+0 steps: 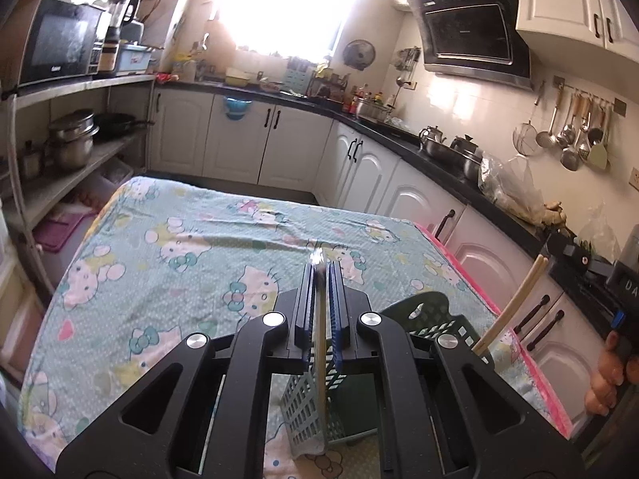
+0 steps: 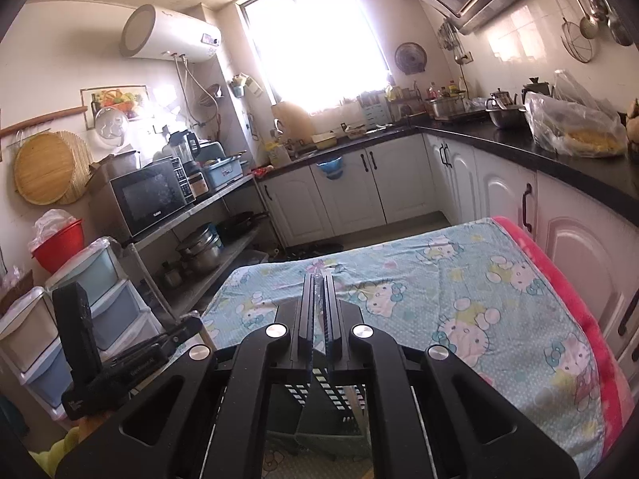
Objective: Organize utensils
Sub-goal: 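Lower the chopsticks into the basket and open both grippers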
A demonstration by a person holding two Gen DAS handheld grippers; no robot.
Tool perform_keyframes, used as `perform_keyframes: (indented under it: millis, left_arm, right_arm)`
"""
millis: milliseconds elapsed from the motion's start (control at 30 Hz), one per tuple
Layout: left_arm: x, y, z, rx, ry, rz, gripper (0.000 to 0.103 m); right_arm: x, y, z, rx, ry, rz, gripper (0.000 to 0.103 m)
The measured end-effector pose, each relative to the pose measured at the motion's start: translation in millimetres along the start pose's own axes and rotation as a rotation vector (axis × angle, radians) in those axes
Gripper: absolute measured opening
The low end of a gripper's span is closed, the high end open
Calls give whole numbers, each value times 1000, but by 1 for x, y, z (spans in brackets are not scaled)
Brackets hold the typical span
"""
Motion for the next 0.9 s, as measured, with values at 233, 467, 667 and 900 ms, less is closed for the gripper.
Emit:
perform_keyframes:
  millis: [233, 467, 667, 900]
  left_arm:
    - [4, -4, 5, 9, 0, 15, 6]
    - [14, -6, 2, 3, -11, 11, 30]
    - [24, -10, 1, 7, -16, 10, 47]
    - [36, -16, 5, 16, -2, 7, 60]
  right_arm:
    - [4, -9, -6, -14, -18, 8, 15]
    - [8, -18, -13, -32, -37, 18, 26]
    - [10, -24, -19, -34, -51, 30, 33]
    - [13, -31, -22, -28, -59, 47, 40]
Point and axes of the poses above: each gripper's, at about its wrist camera, not at the fingertips, and x roughly against the way its jaws point, z to its left, y to its top, the point moved 5 cm from there along -x, roughly the way its jaws point, and after that the axes turned 3 degrees about y, right-handed, at the moved point
